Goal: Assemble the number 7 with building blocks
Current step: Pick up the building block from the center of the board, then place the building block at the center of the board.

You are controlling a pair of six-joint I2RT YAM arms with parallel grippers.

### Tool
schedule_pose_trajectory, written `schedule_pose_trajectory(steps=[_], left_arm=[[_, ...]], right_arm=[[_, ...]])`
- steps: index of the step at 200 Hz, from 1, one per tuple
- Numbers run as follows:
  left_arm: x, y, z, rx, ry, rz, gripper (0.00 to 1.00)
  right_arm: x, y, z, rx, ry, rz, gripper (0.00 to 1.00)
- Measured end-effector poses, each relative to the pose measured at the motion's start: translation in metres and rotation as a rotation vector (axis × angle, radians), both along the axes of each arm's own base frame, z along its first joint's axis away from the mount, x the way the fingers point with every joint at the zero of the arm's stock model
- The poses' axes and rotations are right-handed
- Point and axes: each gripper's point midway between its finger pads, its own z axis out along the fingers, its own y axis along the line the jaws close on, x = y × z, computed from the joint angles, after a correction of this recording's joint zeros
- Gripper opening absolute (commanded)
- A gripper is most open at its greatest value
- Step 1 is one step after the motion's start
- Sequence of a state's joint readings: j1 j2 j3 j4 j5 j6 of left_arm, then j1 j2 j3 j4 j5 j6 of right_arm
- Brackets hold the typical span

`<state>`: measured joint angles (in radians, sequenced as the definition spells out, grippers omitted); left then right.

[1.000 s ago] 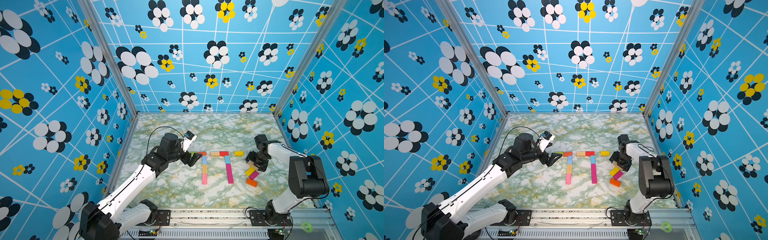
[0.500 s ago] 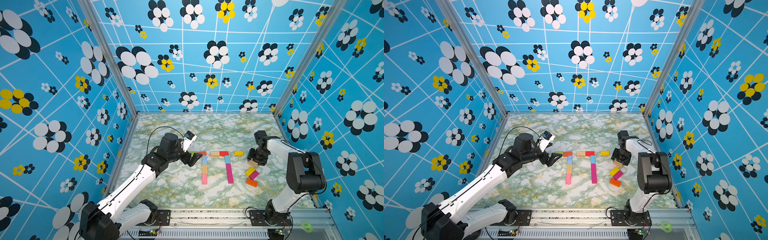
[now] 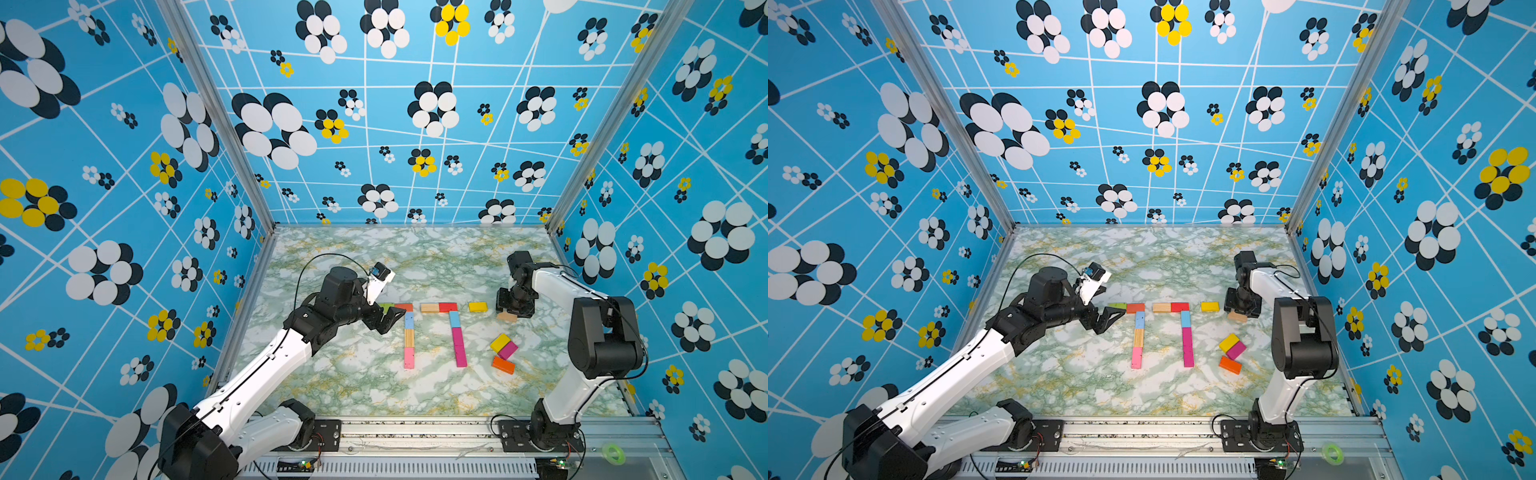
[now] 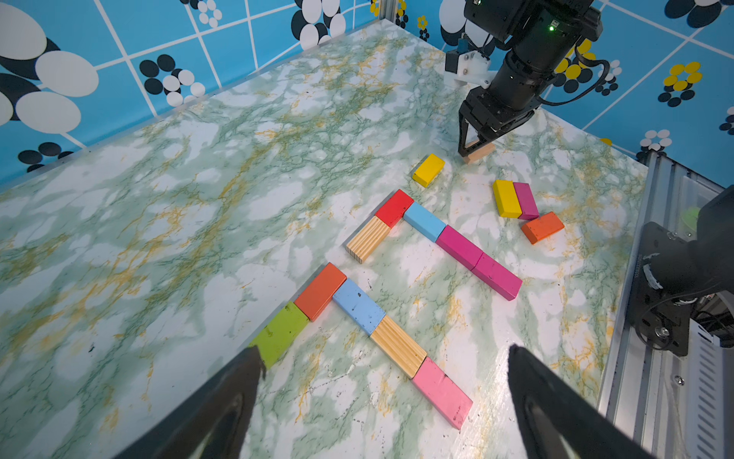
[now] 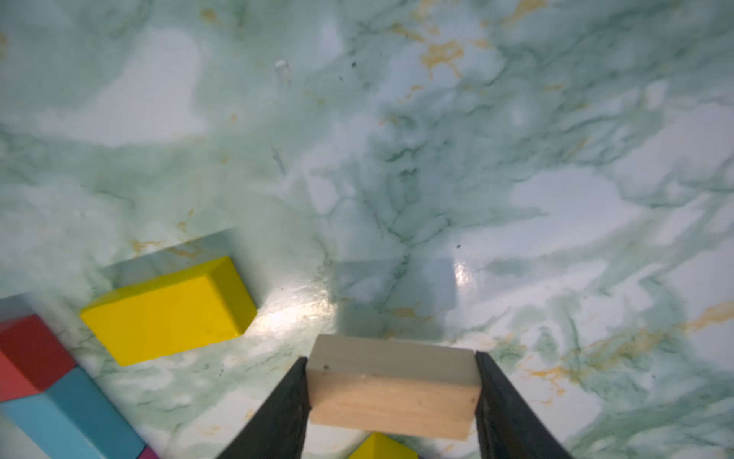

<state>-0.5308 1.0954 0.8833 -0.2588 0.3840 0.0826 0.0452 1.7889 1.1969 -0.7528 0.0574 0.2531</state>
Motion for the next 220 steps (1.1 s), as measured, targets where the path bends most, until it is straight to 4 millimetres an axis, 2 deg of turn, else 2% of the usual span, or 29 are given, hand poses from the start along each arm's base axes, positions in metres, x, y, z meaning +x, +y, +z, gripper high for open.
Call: schedule_pose_trajectory(steps=[32,97,147,158,220], left_arm=[[0.0,0.0,0.0,0.0,0.0,0.0,0.99],[0.001,-0.001,-0.004,0.006,0.009,0.0,0.99],[0.002,-0.001,-0.005,0.009,0.012,-0.001,0.99],[0.002,-0.001,-0.005,0.011,0.009,-0.003,0.99],[0.002,-0.001,-0.005,0.012,0.008,-0.004,0.99]], right_arm=[[0.021,-0.004,-0.005,-0.034,-0.001,0.042,0.54],[0.033,-0.001,-0.015,-0.028,0.017,0.096,0.57],[0.037,0.003,-0.021,0.009,0.022,0.1,0.78],[0.037,0.002,-0.023,0.022,0.026,0.087,0.85],[0.044,-0.003,-0.018,0.151,-0.016,0.009,0.88]])
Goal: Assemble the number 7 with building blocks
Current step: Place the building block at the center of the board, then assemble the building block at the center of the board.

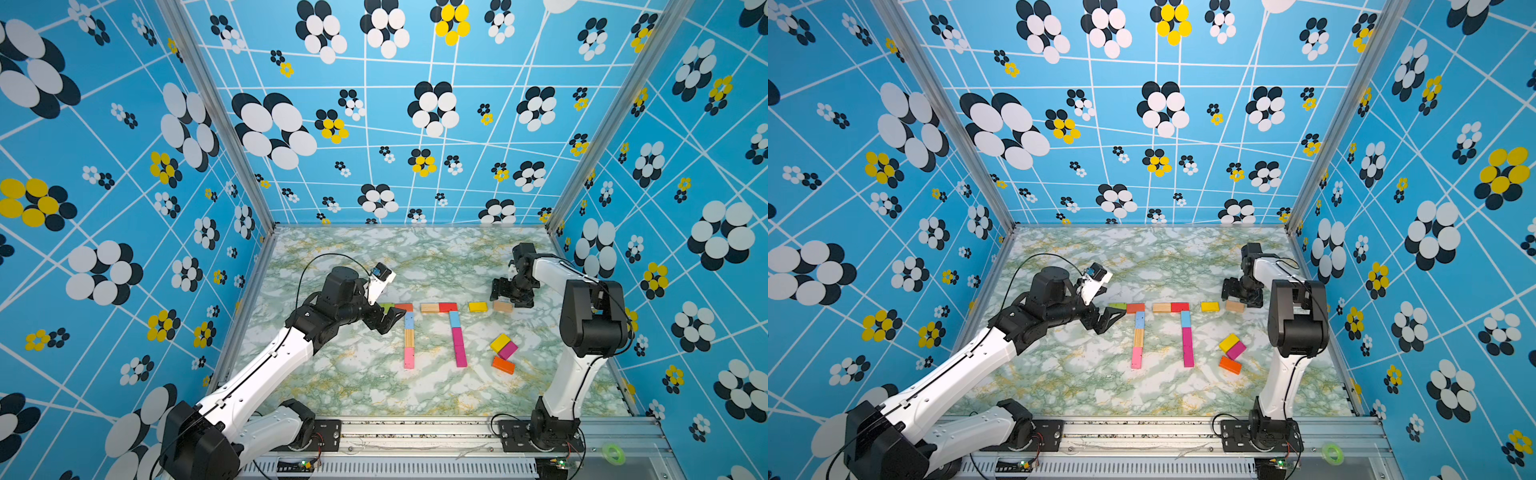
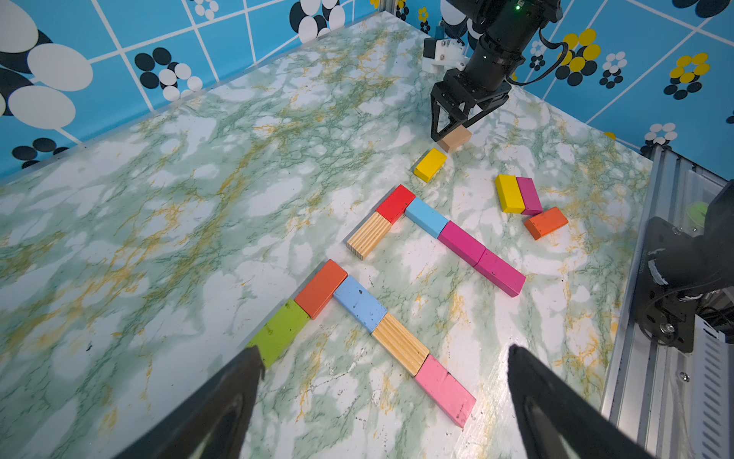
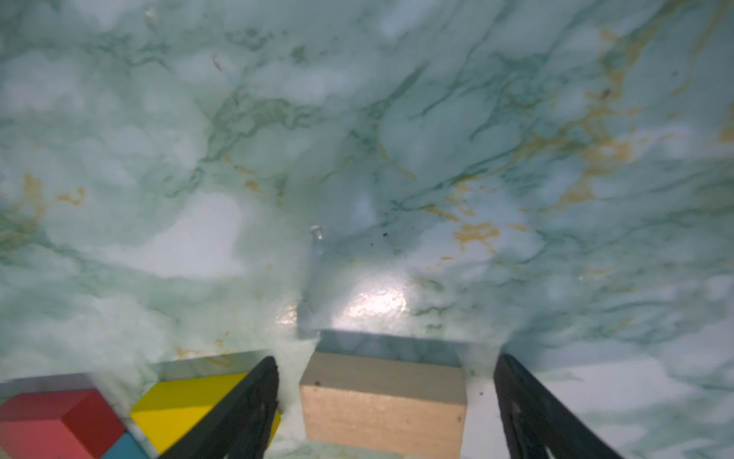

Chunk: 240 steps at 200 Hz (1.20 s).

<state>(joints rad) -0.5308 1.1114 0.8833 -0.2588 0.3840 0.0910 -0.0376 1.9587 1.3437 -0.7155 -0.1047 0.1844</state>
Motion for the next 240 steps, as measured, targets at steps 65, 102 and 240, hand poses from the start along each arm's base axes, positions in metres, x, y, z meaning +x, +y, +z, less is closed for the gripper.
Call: schedule_pose_trajectory(steps=[65,102,240], left_arm=[[0.0,0.0,0.0,0.001,0.0,0.0,0.99],[0.0,0.0,0.0,0.002,-0.001,0.003,0.99],[0.001,0.001,0.0,0.007,-0.007,0.003,0.99]], right_arm=[[0.011,0.014,0.005,0.125,-0.047,-0.032,0.88],[0.013,0.021,0.007,0.166,-0.054,-0.028,0.87],[0.001,0.016,0.006,0.188,-0.041,-0.107,0.87]])
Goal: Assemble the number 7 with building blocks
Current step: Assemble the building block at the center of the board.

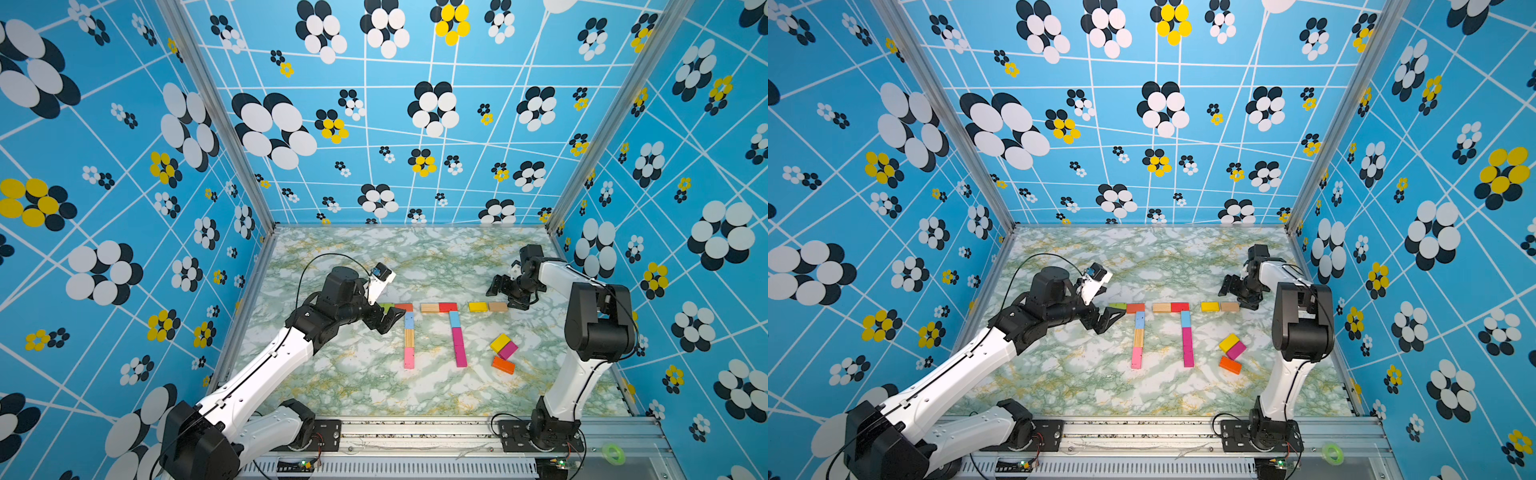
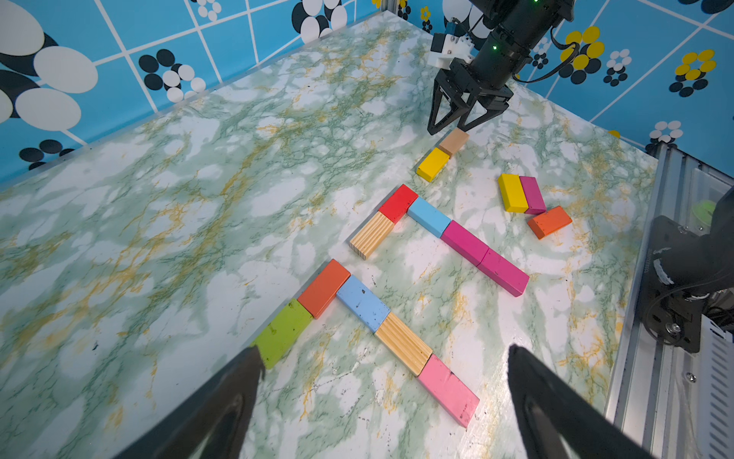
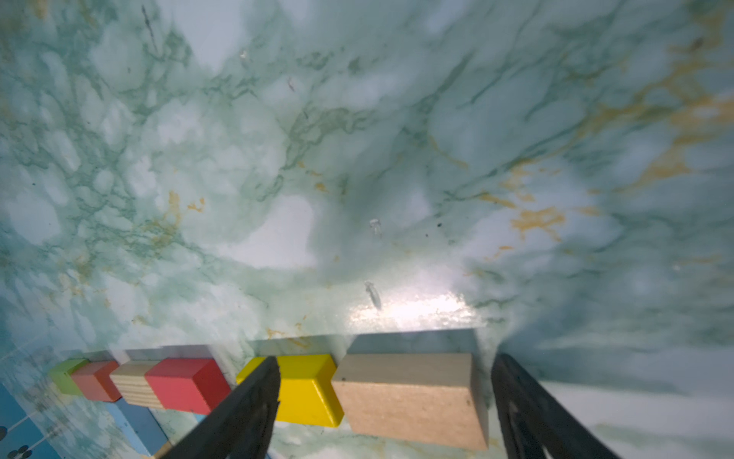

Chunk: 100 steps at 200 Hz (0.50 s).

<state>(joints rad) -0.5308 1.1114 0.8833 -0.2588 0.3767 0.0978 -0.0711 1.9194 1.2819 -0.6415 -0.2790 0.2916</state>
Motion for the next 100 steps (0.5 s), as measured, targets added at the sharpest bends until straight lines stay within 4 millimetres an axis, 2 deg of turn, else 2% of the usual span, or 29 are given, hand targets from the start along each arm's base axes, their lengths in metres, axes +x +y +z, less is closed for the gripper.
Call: schedule_pose_trajectory(steps=[100], left_arm=[[0.0,-0.001,0.0,0.001,-0.001,-0.002,0.99]], right_arm=[[-0.012,0.001,0.0,0.014,0.014,-0.021,0.86]])
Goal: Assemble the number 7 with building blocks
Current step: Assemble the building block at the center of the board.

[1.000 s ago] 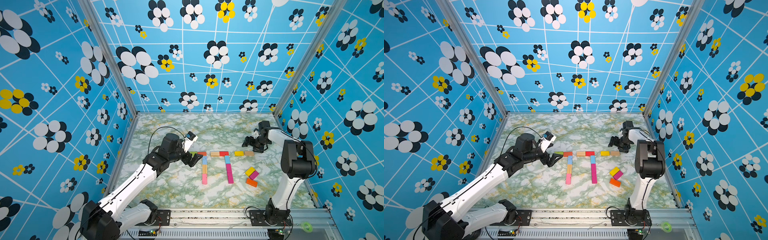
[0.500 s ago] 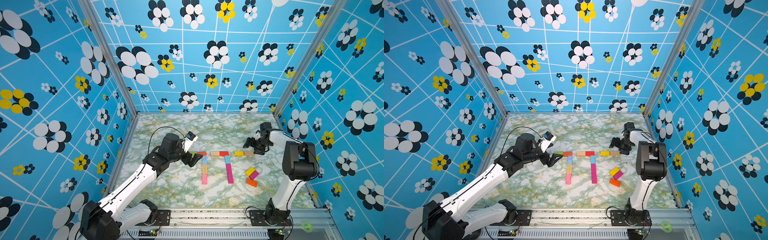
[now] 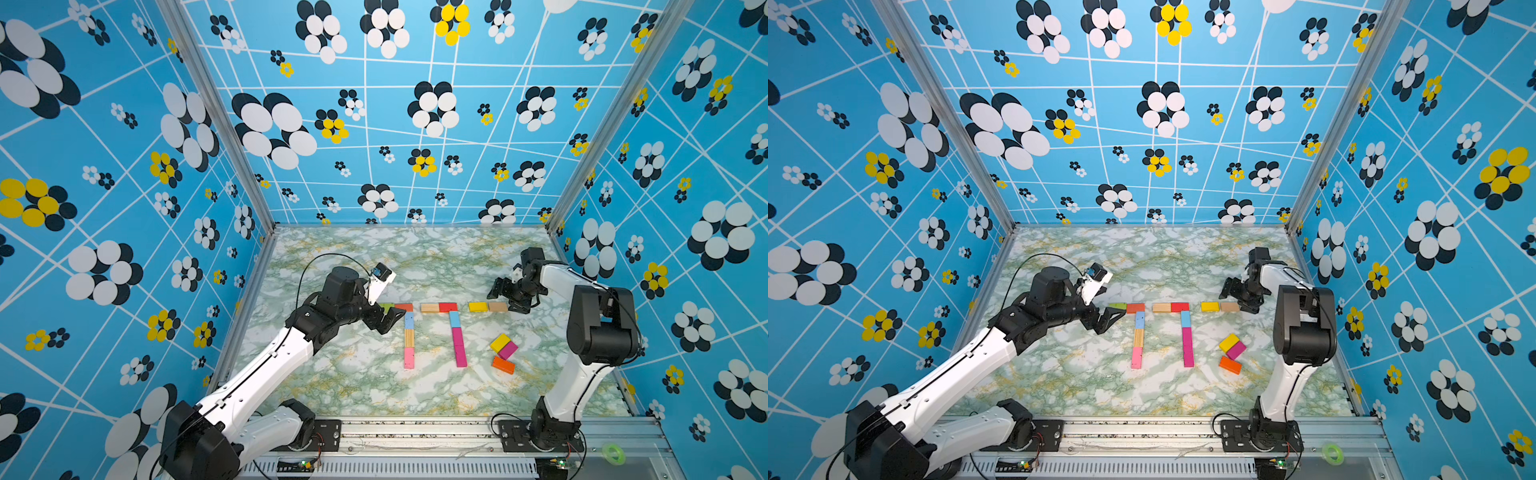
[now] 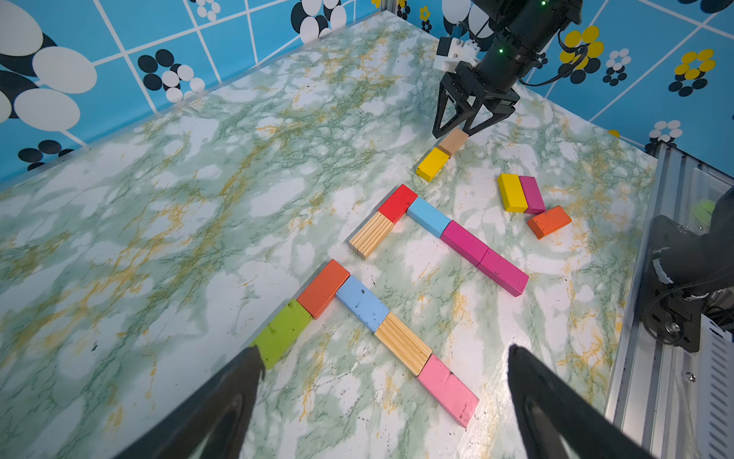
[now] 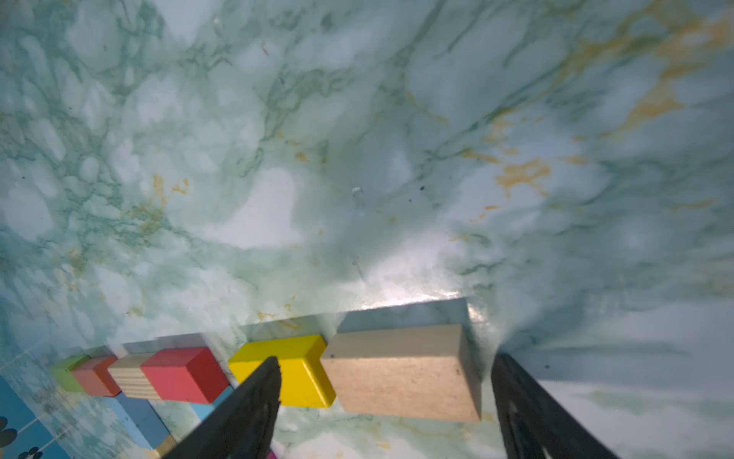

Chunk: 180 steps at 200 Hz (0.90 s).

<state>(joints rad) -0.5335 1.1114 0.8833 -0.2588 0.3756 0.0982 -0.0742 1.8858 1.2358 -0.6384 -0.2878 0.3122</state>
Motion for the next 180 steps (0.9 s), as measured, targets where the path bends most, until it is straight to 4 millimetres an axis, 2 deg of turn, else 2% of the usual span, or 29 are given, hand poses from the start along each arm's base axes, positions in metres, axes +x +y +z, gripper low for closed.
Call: schedule_pose_trajectory(steps=[180], left_arm=[[-0.0012,-0.0017,-0.0004,0.005,-0.003,-0.002,0.99]], right_arm=[[-0.0017,0.0075,0.0016,0.065,0.006,-0.009,0.85]])
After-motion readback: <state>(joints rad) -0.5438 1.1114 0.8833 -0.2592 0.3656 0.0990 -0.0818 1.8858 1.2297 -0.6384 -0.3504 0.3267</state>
